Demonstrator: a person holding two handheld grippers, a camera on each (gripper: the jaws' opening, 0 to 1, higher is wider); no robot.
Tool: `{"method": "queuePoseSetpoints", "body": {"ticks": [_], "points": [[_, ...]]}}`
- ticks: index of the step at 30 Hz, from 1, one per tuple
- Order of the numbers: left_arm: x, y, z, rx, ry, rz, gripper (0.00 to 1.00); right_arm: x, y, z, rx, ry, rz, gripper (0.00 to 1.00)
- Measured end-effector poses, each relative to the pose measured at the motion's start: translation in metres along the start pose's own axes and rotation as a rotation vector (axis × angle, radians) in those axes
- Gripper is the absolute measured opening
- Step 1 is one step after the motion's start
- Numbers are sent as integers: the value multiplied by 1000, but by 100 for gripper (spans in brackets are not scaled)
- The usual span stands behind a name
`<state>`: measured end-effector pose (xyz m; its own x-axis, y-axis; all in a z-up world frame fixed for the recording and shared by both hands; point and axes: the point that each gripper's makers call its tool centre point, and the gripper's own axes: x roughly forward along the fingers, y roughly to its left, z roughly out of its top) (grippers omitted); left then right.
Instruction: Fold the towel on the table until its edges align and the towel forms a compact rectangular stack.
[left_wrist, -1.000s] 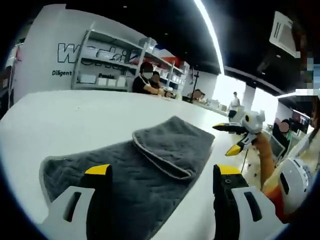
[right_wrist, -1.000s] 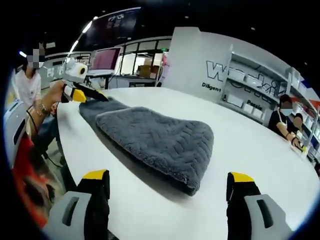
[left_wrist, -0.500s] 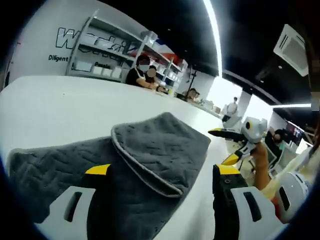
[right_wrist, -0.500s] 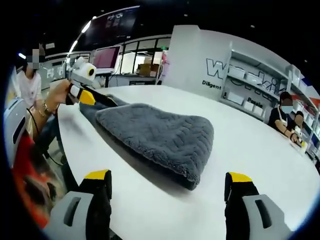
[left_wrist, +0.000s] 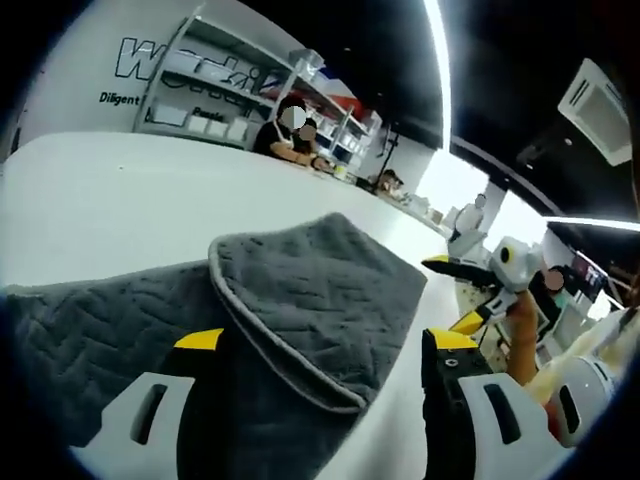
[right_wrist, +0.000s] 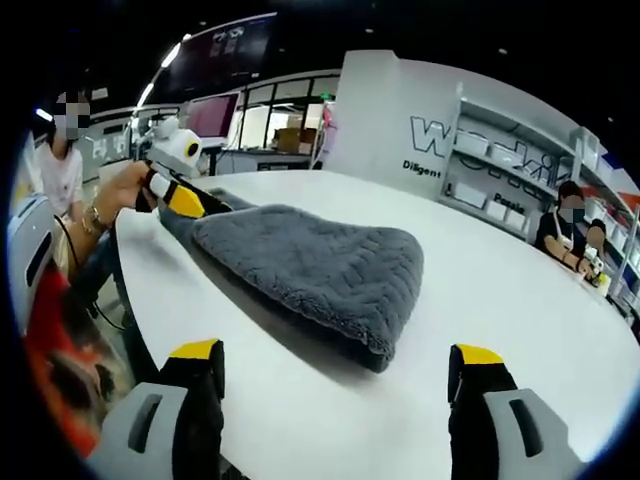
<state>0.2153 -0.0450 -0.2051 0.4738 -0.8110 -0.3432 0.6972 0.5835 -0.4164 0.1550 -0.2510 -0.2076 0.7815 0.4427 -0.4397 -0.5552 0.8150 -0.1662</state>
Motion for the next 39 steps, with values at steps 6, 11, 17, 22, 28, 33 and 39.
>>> {"method": "queuePoseSetpoints", "body": {"ticks": [6, 11, 17, 22, 28, 33, 39], "points": [[3, -3, 2, -38, -7, -42, 77, 1, -1, -2, 1, 4, -1, 94], [5, 1, 5, -86, -33, -63, 69, 2, 0, -3, 0, 7, 1, 93], [6, 23, 9, -184, -104, -33, 46, 1, -1, -5, 0, 11, -3, 93], [6, 29, 9, -194, -122, -10, 32, 1, -2, -7, 0, 17, -4, 92], [7, 39, 9, -179, -140, 34, 18, 2, 0, -9, -15, 28, 0, 92], [7, 47, 8, -128, -135, 67, 8, 4, 0, -8, -30, 27, 0, 91], [8, 49, 10, -107, -143, 84, 4, 3, 1, -6, -39, 22, 4, 90]]}}
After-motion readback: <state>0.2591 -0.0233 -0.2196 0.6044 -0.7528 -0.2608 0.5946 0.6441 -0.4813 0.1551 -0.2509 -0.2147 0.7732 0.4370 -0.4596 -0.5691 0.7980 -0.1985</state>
